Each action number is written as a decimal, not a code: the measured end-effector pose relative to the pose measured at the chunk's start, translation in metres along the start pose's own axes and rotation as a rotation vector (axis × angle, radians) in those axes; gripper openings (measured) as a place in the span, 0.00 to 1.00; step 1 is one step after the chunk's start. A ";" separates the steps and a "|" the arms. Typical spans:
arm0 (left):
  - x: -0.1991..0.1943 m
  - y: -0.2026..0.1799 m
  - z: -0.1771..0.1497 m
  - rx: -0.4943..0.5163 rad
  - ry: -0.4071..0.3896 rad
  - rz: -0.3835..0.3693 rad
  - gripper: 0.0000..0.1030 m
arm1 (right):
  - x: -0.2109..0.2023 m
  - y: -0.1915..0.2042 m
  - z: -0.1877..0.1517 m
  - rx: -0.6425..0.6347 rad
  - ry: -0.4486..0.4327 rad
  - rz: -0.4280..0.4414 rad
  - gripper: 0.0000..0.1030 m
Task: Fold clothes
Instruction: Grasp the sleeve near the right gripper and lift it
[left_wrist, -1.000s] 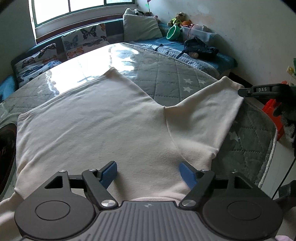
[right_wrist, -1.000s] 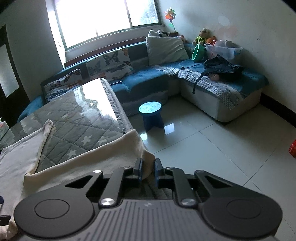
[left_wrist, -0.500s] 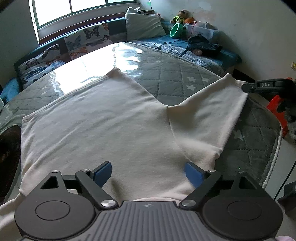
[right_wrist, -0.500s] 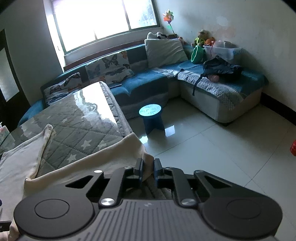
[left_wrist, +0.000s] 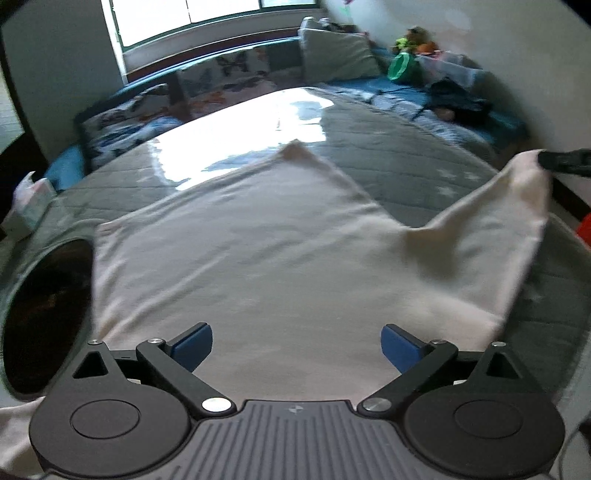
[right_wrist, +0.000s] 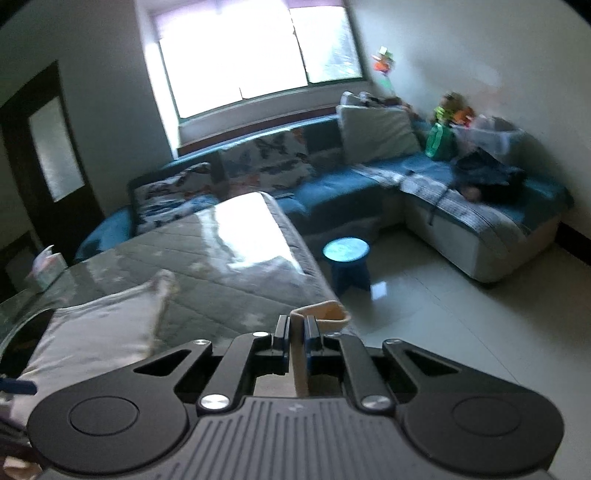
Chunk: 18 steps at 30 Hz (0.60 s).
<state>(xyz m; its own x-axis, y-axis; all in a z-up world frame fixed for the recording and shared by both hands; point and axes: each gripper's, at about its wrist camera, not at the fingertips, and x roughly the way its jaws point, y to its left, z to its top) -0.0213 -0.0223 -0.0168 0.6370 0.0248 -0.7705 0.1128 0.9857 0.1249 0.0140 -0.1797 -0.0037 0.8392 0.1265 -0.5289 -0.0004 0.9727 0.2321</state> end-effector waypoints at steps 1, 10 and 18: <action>0.001 0.004 0.000 -0.007 0.001 0.014 0.97 | -0.001 0.005 0.002 -0.009 -0.004 0.014 0.06; 0.007 0.037 -0.003 -0.074 0.015 0.140 0.99 | -0.003 0.051 0.007 -0.092 -0.002 0.134 0.06; 0.010 0.051 -0.006 -0.107 0.022 0.171 1.00 | -0.002 0.077 0.009 -0.128 0.006 0.191 0.06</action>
<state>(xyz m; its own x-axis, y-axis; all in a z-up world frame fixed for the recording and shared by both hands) -0.0138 0.0291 -0.0217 0.6232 0.1960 -0.7571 -0.0786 0.9789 0.1888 0.0173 -0.1072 0.0226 0.8140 0.3116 -0.4902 -0.2283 0.9476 0.2233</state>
